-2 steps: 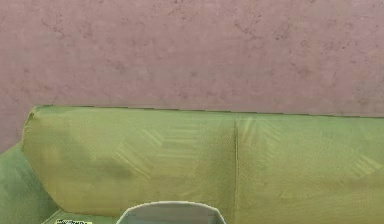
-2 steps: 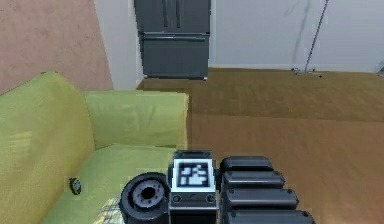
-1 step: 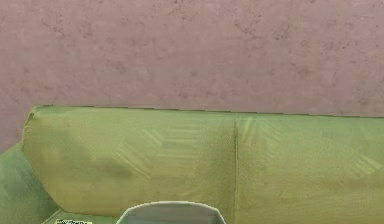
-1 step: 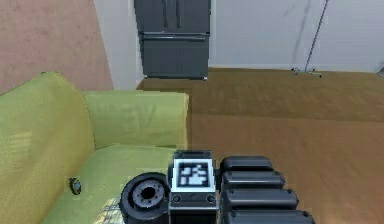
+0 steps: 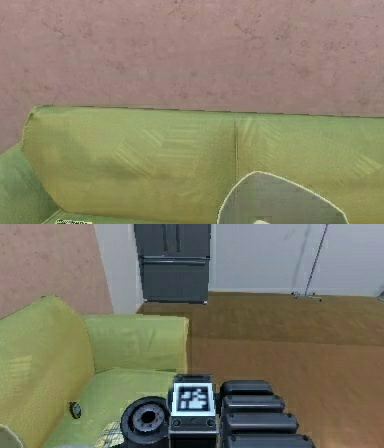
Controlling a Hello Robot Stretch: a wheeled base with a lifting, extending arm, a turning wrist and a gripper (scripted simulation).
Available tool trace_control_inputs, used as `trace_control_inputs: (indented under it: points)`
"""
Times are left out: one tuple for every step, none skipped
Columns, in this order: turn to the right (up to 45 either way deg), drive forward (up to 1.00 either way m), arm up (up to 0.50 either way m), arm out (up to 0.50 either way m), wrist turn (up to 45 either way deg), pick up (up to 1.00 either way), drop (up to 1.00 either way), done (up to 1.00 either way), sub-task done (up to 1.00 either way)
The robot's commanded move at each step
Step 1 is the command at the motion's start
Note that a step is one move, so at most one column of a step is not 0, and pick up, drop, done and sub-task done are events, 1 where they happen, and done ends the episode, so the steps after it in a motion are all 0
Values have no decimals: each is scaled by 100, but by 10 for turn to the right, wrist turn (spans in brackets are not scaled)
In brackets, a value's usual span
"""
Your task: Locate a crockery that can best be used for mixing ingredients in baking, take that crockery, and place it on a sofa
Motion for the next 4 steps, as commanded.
trace_control_inputs:
  points:
    - [0, 0, -26, 0, 0, 0, 0, 0, 0]
    - [0, 0, -32, 0, 0, 0, 0, 0, 0]
    - [0, 0, 0, 0, 0, 0, 100, 0, 0]
    - [0, 0, 10, 0, 0, 0, 0, 0, 0]
